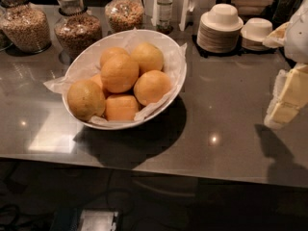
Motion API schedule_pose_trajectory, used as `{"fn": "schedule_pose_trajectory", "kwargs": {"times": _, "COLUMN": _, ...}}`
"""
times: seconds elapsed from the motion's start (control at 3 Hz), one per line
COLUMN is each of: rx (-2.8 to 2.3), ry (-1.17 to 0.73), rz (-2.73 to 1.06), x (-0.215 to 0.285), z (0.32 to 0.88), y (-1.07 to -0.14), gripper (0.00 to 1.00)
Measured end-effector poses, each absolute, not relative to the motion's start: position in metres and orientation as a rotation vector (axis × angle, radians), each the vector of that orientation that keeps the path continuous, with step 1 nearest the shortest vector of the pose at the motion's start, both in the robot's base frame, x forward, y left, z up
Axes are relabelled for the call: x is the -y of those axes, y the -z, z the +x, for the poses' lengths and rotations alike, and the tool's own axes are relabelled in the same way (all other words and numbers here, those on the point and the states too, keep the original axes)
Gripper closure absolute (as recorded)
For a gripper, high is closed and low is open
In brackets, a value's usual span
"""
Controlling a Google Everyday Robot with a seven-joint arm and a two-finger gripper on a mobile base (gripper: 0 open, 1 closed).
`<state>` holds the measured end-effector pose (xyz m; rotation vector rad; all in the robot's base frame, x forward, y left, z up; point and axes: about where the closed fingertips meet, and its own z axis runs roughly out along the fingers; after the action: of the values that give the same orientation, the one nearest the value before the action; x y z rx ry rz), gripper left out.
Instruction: Pick orange from white bowl
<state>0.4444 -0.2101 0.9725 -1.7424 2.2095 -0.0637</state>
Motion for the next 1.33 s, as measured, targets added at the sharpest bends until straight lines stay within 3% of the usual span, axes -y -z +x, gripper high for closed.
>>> {"fn": "schedule_pose_trajectory", "kwargs": {"times": 0.67, "rx": -1.876, "ry": -0.243, "rz": -1.975, "x": 0.111, "z": 0.470, "y": -0.946, "gripper": 0.00}}
{"fn": "schedule_pose_trajectory", "kwargs": {"times": 1.33, "rx": -1.596, "ry": -0.298, "rz": -2.103, "x": 0.030, "z": 0.467, "y": -0.964, "gripper": 0.00}}
